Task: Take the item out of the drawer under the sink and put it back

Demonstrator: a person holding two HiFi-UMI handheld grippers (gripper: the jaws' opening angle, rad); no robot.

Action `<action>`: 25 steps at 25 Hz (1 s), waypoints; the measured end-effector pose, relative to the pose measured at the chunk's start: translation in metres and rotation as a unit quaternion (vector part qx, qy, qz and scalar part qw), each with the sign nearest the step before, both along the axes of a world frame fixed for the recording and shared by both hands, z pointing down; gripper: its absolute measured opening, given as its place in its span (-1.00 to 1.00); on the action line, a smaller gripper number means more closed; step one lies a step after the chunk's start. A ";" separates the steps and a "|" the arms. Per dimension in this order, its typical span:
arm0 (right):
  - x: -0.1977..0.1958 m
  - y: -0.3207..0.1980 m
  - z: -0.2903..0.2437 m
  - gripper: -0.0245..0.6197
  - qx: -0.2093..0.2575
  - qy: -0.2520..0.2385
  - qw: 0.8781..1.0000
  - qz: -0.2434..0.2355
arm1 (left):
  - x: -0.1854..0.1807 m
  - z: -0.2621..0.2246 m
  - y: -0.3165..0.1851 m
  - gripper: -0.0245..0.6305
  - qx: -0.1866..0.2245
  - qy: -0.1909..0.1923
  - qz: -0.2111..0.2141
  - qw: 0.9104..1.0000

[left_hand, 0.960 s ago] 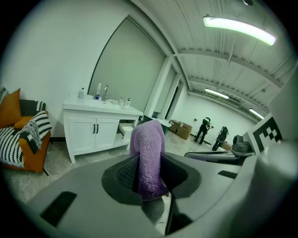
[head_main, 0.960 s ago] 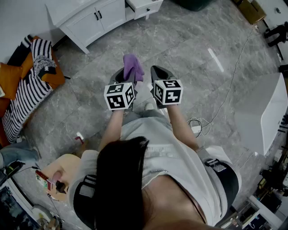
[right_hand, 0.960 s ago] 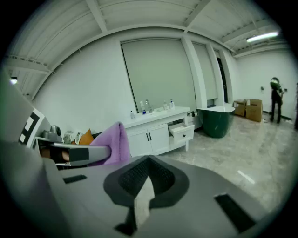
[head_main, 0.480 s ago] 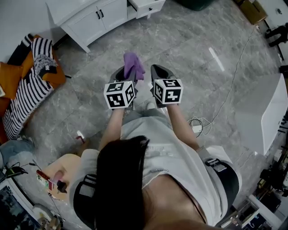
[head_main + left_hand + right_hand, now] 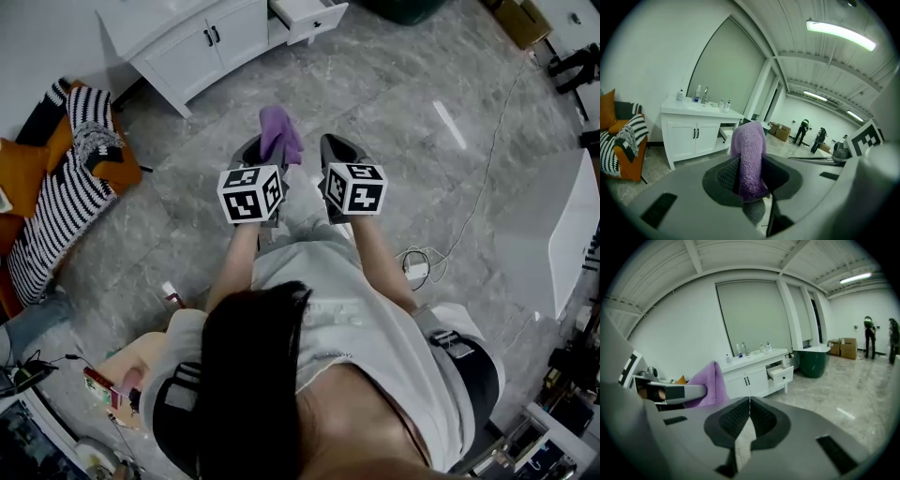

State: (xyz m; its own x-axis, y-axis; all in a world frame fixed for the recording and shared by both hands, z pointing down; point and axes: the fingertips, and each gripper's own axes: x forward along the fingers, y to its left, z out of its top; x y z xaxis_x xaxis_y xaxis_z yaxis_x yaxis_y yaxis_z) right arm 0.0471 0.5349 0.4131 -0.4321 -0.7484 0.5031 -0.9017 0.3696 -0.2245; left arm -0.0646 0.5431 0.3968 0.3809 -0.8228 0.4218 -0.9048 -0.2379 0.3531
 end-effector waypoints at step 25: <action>0.014 -0.079 0.014 -0.88 0.008 -0.002 1.000 0.026 | -0.010 0.013 -0.069 -0.63 -0.010 -0.002 -0.010 1.000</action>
